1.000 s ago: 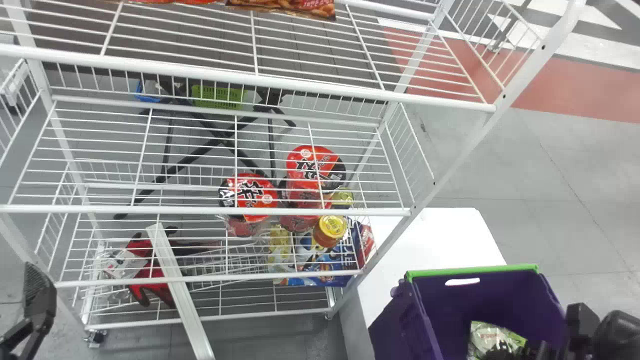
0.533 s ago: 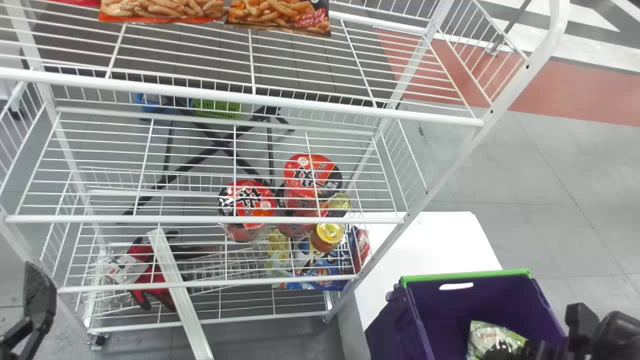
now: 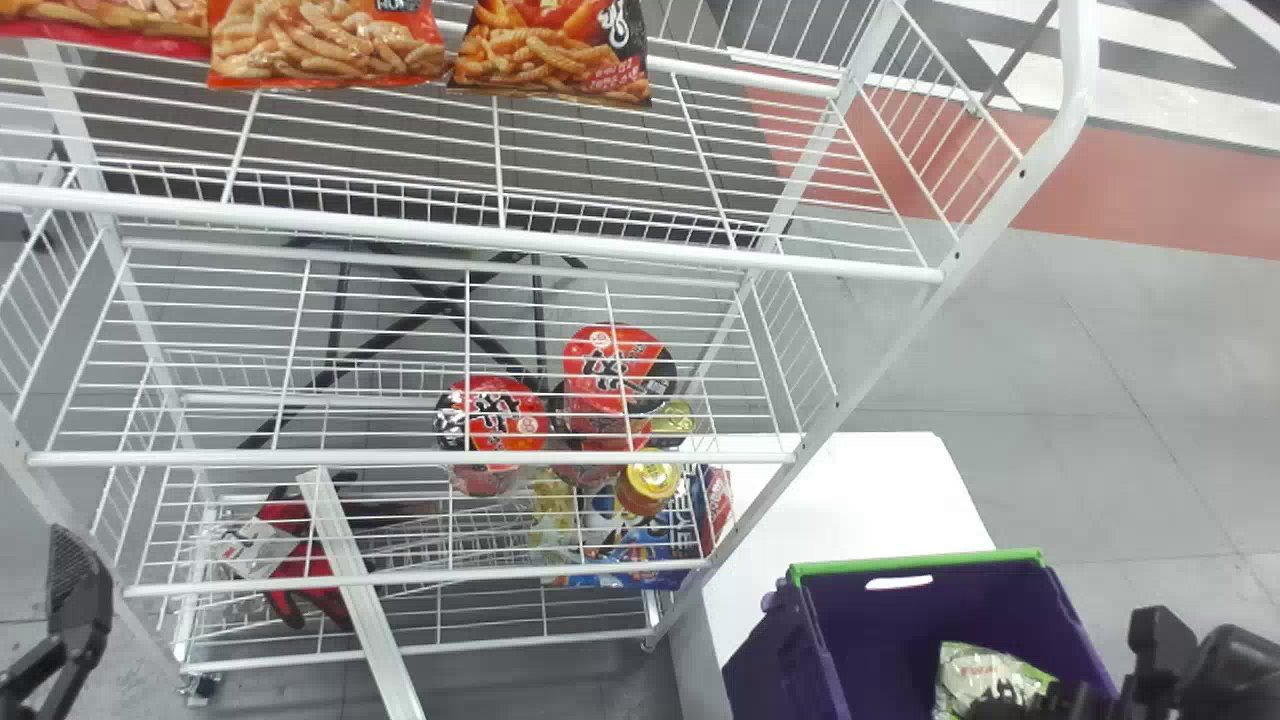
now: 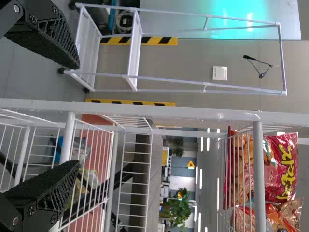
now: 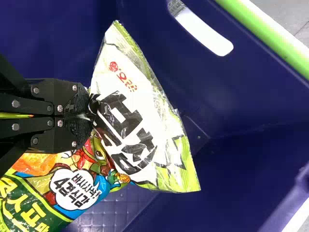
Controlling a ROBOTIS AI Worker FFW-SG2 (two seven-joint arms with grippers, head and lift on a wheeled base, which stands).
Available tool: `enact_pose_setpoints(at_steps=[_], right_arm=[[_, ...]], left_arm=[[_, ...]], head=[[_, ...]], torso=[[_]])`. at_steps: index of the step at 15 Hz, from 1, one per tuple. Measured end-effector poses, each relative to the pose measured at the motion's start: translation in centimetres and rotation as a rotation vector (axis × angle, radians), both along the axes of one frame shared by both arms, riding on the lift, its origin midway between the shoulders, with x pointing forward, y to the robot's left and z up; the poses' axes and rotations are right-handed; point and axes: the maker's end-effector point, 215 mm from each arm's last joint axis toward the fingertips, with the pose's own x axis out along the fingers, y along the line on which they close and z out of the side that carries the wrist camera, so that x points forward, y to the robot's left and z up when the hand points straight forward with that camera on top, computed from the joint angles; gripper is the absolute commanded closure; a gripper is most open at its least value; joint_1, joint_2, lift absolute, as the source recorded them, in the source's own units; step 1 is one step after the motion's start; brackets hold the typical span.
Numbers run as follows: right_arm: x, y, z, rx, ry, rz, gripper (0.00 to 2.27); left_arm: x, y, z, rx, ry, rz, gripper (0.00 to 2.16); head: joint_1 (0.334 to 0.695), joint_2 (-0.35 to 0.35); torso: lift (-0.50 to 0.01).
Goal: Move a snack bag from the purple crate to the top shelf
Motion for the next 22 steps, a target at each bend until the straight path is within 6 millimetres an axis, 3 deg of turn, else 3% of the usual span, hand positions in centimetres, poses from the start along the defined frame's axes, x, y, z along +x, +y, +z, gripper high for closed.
enact_pose_setpoints(at_steps=[22], right_arm=[[0.11, 0.20, -0.59, -0.013, -0.002, 0.011, 2.25]], left_arm=[[0.09, 0.08, 0.08, -0.003, -0.003, 0.002, 0.12]], head=[[0.695, -0.350]], torso=[[-0.145]])
